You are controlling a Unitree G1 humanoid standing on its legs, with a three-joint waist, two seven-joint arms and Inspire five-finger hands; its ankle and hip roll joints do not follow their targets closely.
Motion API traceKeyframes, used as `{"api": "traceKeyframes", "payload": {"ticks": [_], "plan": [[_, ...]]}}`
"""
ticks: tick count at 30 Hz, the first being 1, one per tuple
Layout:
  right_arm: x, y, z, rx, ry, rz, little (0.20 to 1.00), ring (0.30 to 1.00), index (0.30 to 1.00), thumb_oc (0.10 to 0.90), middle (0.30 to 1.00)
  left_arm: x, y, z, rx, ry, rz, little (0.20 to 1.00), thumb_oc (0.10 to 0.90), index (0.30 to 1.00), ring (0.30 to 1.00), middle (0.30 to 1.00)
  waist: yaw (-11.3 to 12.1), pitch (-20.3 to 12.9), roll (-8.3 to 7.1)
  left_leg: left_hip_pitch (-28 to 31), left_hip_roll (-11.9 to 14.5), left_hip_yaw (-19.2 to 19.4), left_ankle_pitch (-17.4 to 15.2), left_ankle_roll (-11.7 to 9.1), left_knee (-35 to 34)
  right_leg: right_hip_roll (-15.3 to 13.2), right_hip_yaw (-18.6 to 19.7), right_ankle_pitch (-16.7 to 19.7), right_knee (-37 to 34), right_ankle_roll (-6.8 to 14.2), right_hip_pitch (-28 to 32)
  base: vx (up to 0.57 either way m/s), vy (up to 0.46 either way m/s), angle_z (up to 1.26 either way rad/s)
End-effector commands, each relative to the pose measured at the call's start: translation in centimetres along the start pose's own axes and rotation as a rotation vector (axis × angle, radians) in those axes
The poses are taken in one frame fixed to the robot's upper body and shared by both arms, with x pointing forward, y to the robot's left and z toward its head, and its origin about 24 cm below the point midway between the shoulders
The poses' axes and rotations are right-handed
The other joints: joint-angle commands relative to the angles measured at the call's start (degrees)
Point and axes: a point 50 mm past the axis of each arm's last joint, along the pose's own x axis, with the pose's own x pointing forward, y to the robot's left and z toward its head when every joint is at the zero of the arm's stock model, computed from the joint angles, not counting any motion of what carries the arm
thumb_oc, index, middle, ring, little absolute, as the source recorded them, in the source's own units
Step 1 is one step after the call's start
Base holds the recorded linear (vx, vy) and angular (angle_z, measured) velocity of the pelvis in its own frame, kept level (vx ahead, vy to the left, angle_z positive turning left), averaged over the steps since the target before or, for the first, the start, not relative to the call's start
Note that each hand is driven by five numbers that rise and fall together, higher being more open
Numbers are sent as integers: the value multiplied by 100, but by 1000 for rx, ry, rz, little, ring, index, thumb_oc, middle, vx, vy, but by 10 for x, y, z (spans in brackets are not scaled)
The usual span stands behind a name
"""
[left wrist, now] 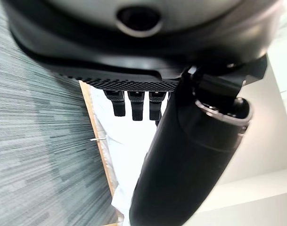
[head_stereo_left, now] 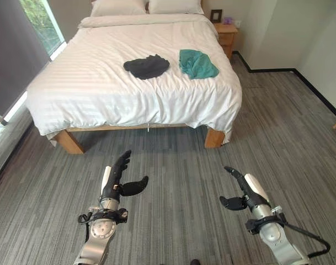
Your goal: Pick up bed clothes into laundry basket.
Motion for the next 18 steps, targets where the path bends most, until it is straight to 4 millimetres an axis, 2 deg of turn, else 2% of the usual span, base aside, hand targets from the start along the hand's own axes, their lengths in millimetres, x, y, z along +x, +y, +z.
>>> {"api": "traceKeyframes", "payload": {"ticks": [1, 4, 8, 12, 13, 15, 16, 17, 18], "plan": [[13, -22, 40, 78, -194, -160, 900, 900, 900, 800, 900, 7, 9, 35, -23, -197, 33, 900, 800, 900, 900, 900, 49, -196, -274, -66, 290, -908, 85, -666, -343, -682, 168, -93, 21, 897, 89, 32, -3, -7], [16, -24, 44, 67, -207, -164, 900, 900, 900, 800, 900, 10, 4, 30, -24, -164, 3, 900, 800, 900, 900, 900, 28, -72, -268, -55, 229, -933, 83, -550, -343, -672, 329, -49, 62, 859, 32, -21, -6, -7], [24, -29, 59, 45, -260, -160, 900, 900, 900, 800, 900, 13, 8, 28, -25, -150, 26, 900, 800, 900, 900, 900, -20, 273, -167, -87, 296, -850, 98, -526, -343, -591, 309, -128, 952, 866, -598, -56, -31, -7], [23, -33, 64, 53, -285, -167, 900, 900, 900, 800, 900, 13, 12, 30, -23, -157, 17, 900, 800, 900, 900, 900, 39, 261, -236, -117, 341, -800, 64, -556, -343, -462, 379, -202, 535, 771, -456, 56, -100, -16], [23, -36, 65, 48, -292, -172, 900, 900, 900, 800, 900, 12, 12, 31, -17, -163, 9, 900, 800, 900, 900, 900, 87, 326, -277, -106, 413, -682, 31, -624, -110, -494, 355, -212, 459, 748, -346, 47, -133, -9], [21, -44, 69, 43, -324, -190, 900, 900, 900, 800, 900, 11, 12, 34, -40, -178, 4, 900, 800, 900, 900, 900, 207, 539, -342, -669, 412, -616, 160, -798, 1125, -517, 338, -243, 350, 644, -115, 10, -167, -10], [21, -48, 70, 33, -333, -201, 900, 900, 900, 800, 900, 12, 10, 36, -57, -187, 8, 900, 800, 900, 900, 900, 314, 711, -393, -1118, 369, -628, 552, -911, 1865, -563, 298, -262, 317, 543, 11, -4, -158, -15], [21, -52, 68, 25, -324, -213, 900, 900, 900, 800, 900, 12, 8, 36, -70, -185, 4, 900, 800, 900, 900, 900, 342, 795, -417, -1429, 375, -582, 746, -914, 2355, -578, 243, -313, 273, 475, 107, 47, -168, -25], [22, -55, 66, 24, -315, -222, 900, 900, 900, 800, 900, 12, 7, 36, -73, -182, 4, 900, 800, 900, 900, 900, 345, 828, -423, -1765, 324, -538, 764, -871, 2757, -562, 213, -358, 246, 440, 153, 145, -125, -16]]}}
